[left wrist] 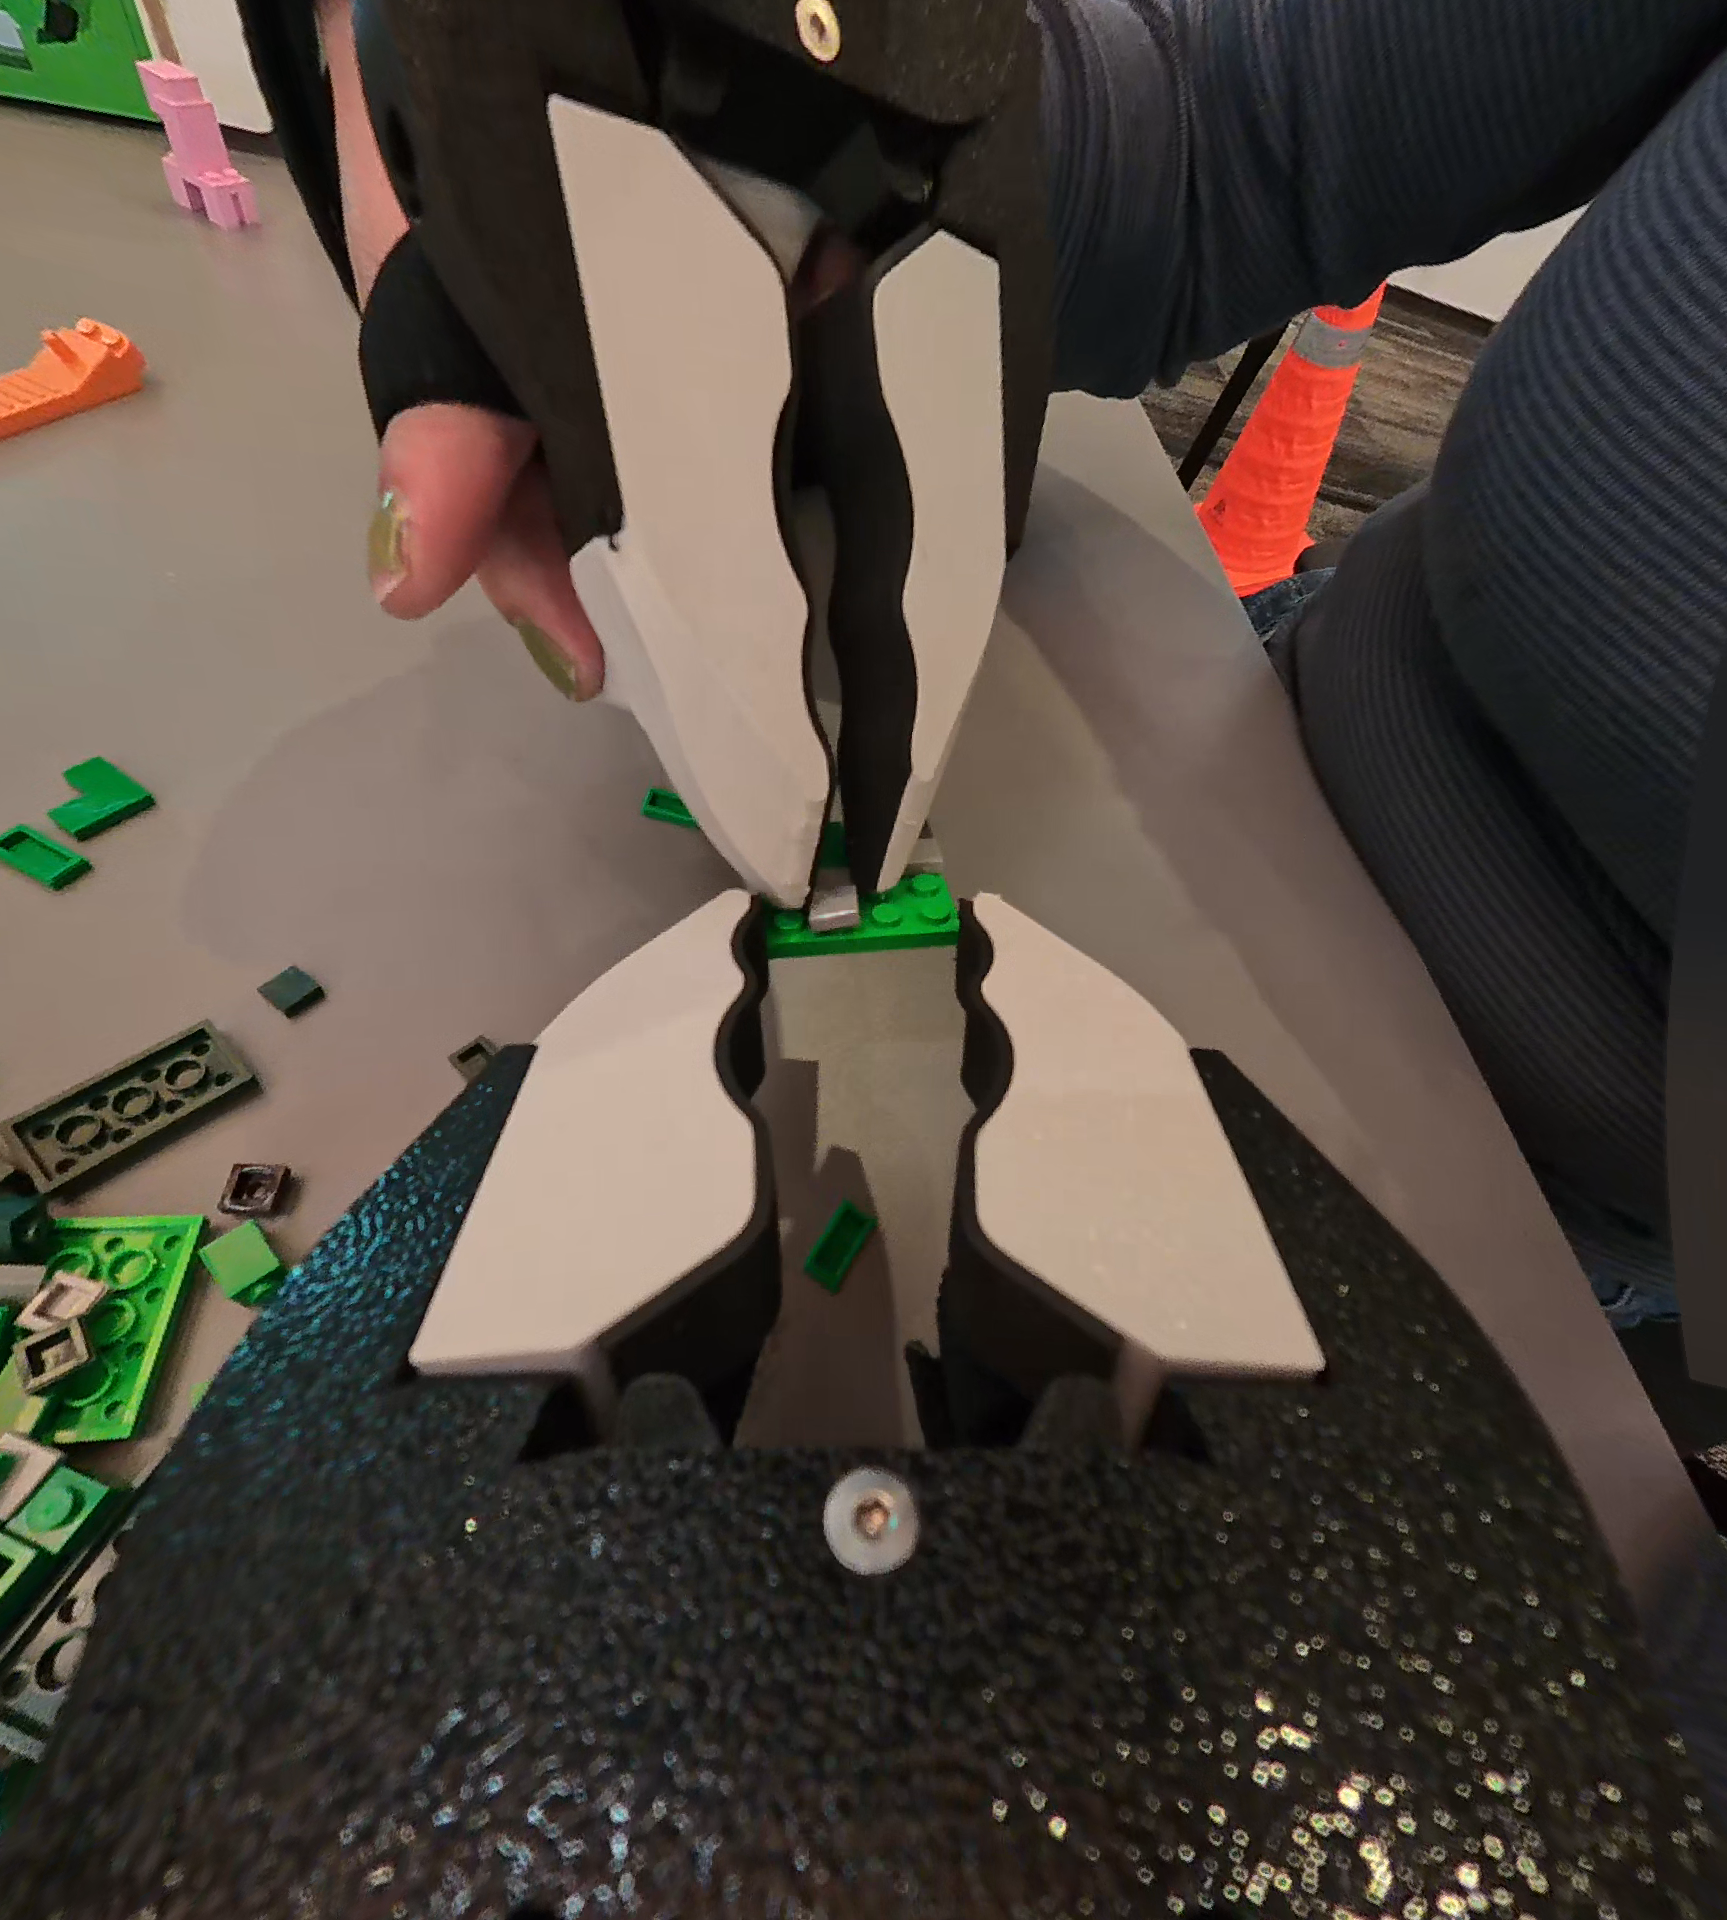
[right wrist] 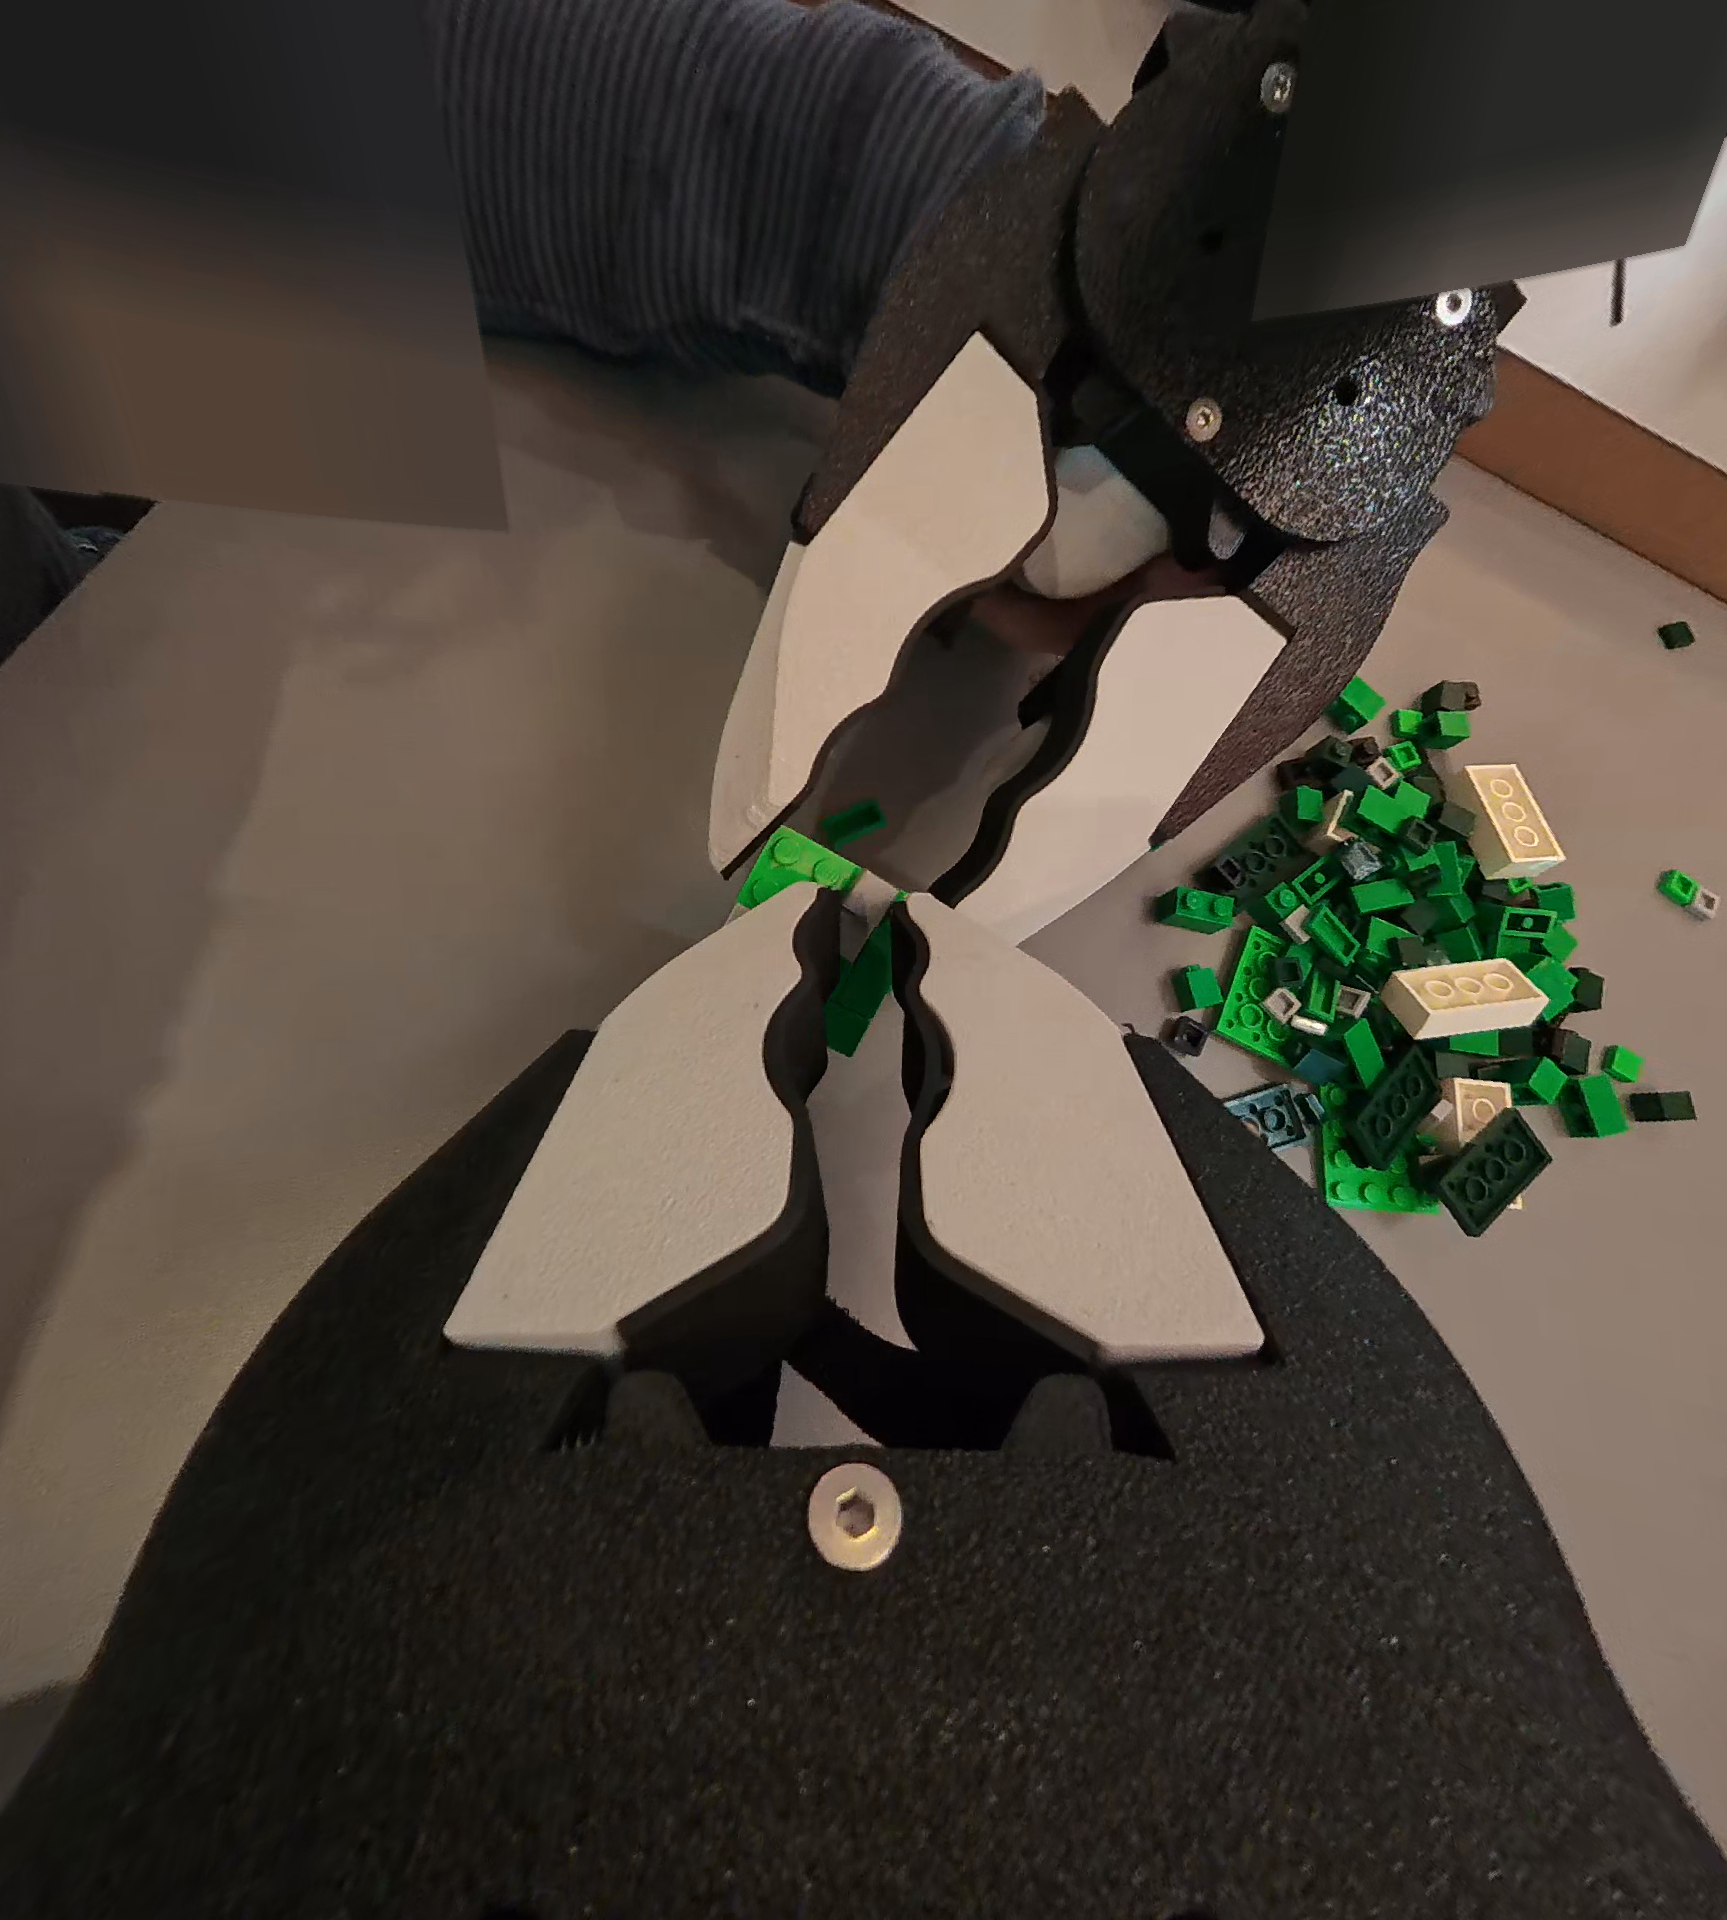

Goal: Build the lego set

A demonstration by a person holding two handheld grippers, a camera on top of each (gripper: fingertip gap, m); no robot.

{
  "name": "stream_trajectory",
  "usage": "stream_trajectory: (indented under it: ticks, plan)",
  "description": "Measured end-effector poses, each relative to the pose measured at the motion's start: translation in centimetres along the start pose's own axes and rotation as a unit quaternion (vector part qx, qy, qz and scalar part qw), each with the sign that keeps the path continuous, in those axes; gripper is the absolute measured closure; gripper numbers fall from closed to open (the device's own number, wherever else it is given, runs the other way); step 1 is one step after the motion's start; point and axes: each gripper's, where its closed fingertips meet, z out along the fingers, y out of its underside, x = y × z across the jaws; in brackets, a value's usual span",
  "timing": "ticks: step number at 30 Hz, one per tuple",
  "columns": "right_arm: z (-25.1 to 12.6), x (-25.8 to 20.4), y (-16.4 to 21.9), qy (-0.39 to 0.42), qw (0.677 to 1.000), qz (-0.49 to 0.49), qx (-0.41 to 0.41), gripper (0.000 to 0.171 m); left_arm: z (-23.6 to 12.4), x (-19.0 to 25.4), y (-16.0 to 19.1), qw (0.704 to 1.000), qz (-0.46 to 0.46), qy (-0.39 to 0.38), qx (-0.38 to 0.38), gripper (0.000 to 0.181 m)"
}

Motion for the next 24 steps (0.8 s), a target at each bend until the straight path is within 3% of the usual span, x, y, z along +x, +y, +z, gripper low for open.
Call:
stream_trajectory:
  ticks: [10,14,17,20,22,24]
  plan:
    - [-0.7,0.5,-0.1,0.015,1.000,0.020,0.016,0.158,0.0,-0.1,0.0,1.000,0.002,-0.004,0.001,0.147]
    - [-2.3,1.4,-0.5,0.003,0.982,0.163,0.090,0.154,0.0,0.0,-0.3,1.000,0.016,-0.007,0.007,0.147]
    - [-2.0,1.7,0.9,-0.050,0.938,0.324,0.109,0.143,0.1,0.3,-0.8,0.999,0.032,-0.005,0.014,0.147]
    - [-1.7,0.5,0.5,-0.173,0.858,0.459,0.152,0.134,0.4,0.6,-1.1,0.999,0.046,-0.001,0.018,0.147]
    - [-1.5,0.5,0.4,-0.212,0.809,0.518,0.180,0.134,0.6,0.7,-1.0,0.999,0.050,-0.001,0.015,0.147]
    - [-0.9,0.0,0.9,-0.237,0.788,0.541,0.172,0.136,0.8,0.6,-1.0,0.998,0.053,-0.003,0.012,0.147]
